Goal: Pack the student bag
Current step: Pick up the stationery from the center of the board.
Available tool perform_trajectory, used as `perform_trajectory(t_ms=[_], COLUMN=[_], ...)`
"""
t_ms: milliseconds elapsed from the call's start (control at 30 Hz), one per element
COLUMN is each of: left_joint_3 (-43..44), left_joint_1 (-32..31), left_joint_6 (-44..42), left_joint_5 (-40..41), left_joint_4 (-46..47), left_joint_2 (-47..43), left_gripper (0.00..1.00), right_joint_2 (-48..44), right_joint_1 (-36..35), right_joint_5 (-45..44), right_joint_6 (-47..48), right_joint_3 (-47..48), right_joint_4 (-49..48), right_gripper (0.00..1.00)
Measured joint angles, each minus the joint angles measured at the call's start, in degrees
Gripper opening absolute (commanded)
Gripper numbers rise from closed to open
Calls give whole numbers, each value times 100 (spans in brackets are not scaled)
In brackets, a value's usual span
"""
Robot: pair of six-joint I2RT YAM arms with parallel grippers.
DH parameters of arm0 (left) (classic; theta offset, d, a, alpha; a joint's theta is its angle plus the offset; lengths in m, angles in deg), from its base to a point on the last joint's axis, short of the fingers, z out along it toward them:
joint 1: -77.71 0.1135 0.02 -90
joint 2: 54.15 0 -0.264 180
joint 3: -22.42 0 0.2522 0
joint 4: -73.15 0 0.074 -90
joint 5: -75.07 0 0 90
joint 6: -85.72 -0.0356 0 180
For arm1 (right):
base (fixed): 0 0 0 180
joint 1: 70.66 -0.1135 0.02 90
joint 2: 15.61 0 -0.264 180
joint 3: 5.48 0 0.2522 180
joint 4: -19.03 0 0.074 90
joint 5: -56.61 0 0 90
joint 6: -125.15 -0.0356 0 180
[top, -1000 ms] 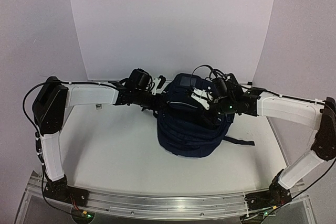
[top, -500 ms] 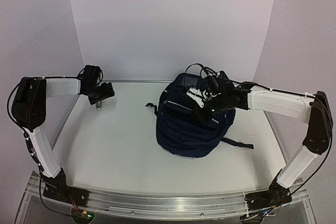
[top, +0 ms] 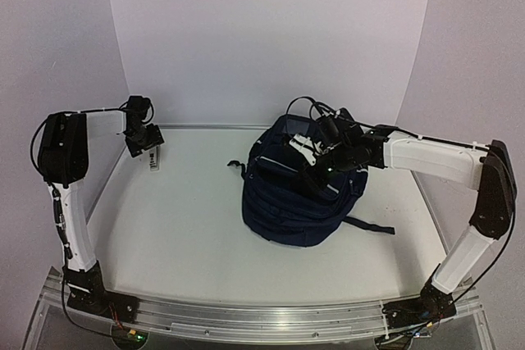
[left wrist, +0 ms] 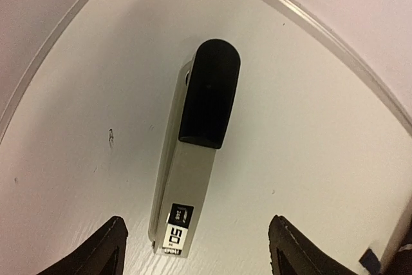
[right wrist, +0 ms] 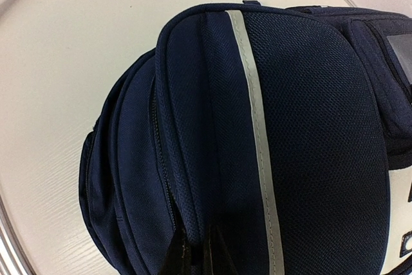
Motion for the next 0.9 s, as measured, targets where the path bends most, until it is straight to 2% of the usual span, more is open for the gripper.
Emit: perform_trajectory(t_ms=[167,333,400,500,667,767,900], left_joint_3=[425,987,1051,981,226,-547,-1889], left_joint_1=[-1,-1,-1,-1,3,3,-93], left_joint_6=[-28,-109,-175,-147,-113,-68,-13], left_joint_5=[53,149,134,100,-73,-343,-930], left_joint_4=[-271,-416,-461,-386,45,333,647], left_joint_2=[647,1212,1316,1294,871,384,-693], left_gripper=[64,30,21,13,1,0,0], right_joint_2=[77,170,221,291,480,630,826], right_joint_1=[-2,-2,-2,-2,-2,-2,-7], right_joint_5=[73,126,152,226,380,468,521], right_joint_6=[-77,-141,-181,-267,-459,-598,-827], right_joint_3=[97,194,255,352,656,890,1168], right_joint_4=[36,86,108,129,195,234,247], right_gripper=[0,0,0,0,0,0,0])
